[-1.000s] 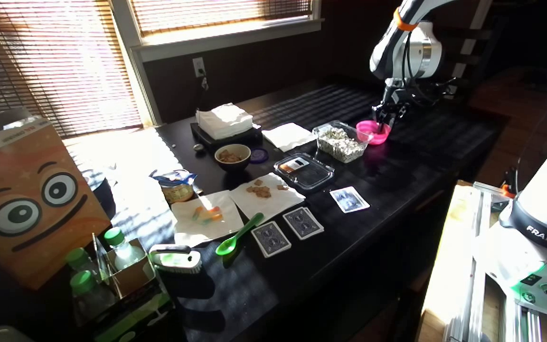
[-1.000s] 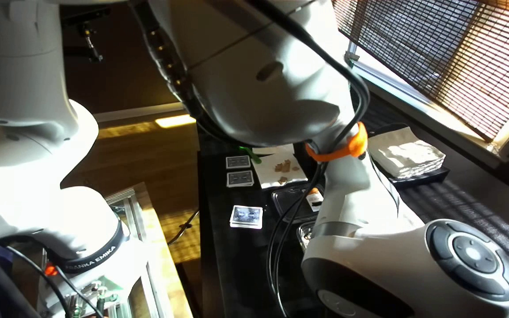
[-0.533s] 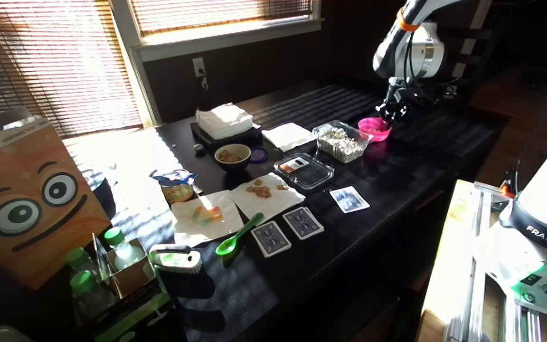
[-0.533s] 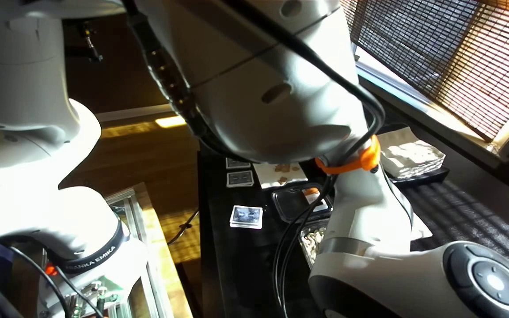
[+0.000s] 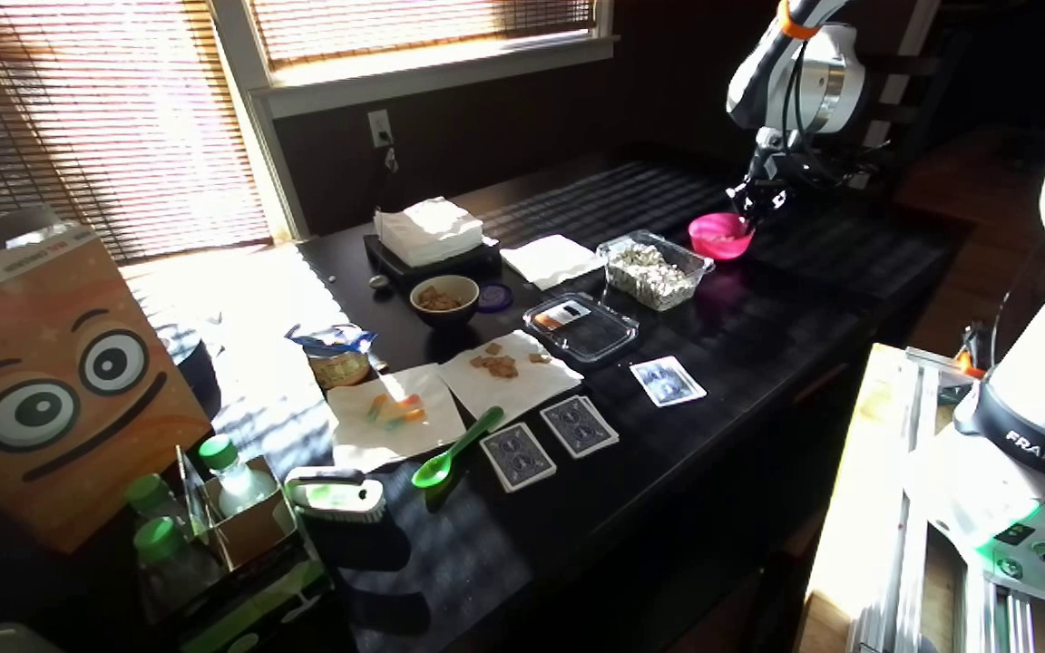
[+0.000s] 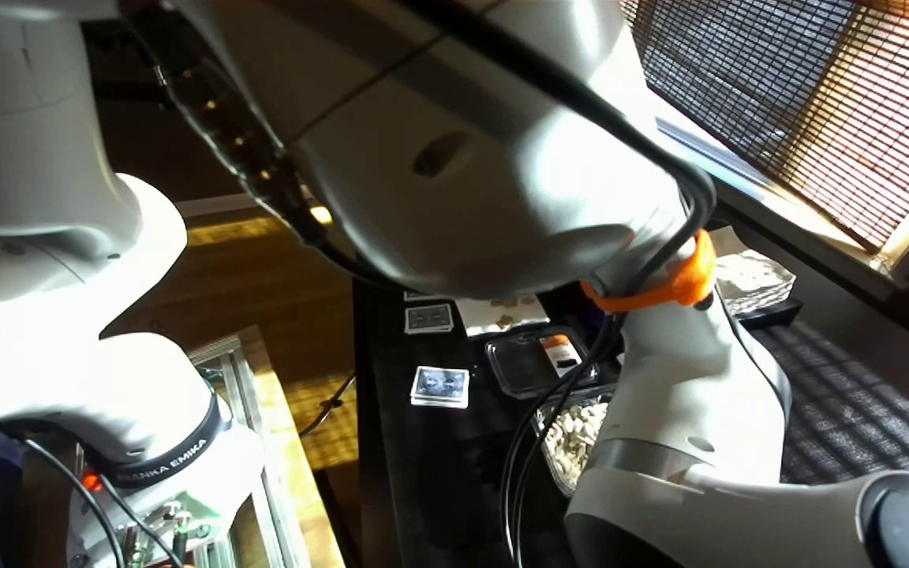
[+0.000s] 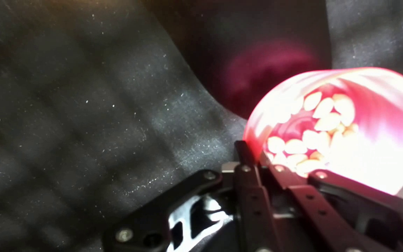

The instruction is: Pour the contents in the pink bowl into the clear container.

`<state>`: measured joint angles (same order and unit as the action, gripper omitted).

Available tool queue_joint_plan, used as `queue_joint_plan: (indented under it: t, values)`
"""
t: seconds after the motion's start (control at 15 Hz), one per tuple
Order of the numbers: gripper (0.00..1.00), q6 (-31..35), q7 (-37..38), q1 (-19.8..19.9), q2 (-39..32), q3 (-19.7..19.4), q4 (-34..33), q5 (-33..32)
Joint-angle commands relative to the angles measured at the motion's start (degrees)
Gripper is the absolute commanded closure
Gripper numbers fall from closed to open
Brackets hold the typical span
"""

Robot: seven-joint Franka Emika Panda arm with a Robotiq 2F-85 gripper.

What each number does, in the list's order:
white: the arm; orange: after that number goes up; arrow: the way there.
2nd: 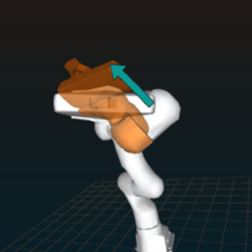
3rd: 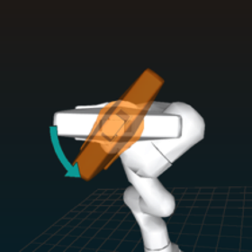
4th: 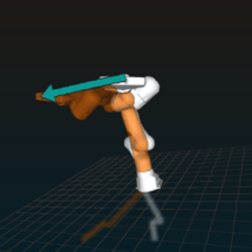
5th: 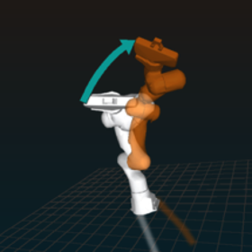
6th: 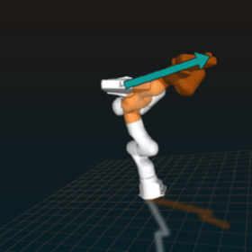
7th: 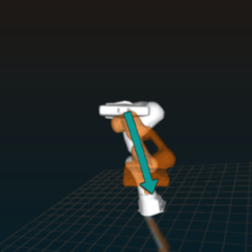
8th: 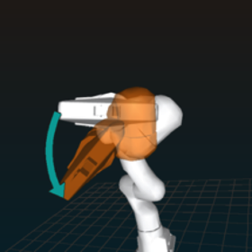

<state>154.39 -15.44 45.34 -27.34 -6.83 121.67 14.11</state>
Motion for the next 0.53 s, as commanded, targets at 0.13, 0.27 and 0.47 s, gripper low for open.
queue_joint_plan:
  t: [0.13, 0.27, 0.47]
  values:
    - [0.99, -5.4, -4.8, 1.5, 5.4, 1.5, 1.7, 2.5]
    - [0.99, -7.3, -2.9, -0.1, 6.6, 0.0, 2.2, 1.3]
    - [0.99, -7.6, -0.1, -2.3, 8.7, -2.2, 4.0, 0.3]
